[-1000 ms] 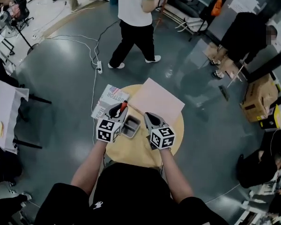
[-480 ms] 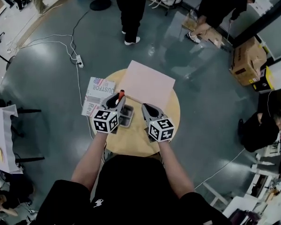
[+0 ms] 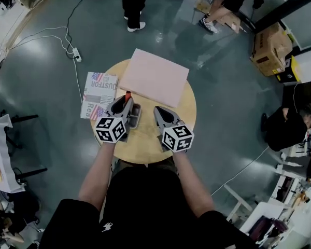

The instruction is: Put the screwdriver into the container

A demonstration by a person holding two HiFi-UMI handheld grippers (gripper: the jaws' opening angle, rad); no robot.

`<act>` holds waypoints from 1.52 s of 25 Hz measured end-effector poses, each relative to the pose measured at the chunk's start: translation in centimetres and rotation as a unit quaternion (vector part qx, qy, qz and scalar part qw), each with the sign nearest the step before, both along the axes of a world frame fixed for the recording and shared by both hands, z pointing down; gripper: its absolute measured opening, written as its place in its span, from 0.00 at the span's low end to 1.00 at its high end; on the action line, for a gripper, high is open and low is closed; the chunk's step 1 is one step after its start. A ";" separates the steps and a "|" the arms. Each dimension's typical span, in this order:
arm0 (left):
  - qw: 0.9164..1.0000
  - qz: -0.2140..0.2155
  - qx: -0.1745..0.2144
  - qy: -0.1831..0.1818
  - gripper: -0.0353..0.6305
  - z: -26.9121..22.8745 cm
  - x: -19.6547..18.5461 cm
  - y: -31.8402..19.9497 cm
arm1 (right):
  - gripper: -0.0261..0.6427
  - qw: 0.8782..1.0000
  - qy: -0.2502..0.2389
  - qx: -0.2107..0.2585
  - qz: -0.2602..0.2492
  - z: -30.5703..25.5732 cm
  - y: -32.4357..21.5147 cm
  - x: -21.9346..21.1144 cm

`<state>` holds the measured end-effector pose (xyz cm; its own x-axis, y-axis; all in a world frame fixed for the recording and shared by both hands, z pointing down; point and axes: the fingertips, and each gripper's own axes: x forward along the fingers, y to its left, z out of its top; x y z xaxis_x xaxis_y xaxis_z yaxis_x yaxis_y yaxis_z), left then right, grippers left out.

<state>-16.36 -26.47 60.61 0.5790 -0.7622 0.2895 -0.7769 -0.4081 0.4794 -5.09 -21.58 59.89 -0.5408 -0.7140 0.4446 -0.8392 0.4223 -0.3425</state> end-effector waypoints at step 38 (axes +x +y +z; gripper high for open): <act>0.960 -0.263 -0.050 0.082 0.20 5.6 -7.1 1.3 | 0.04 0.999 0.025 -0.035 -0.033 3.6 2.8 -3.9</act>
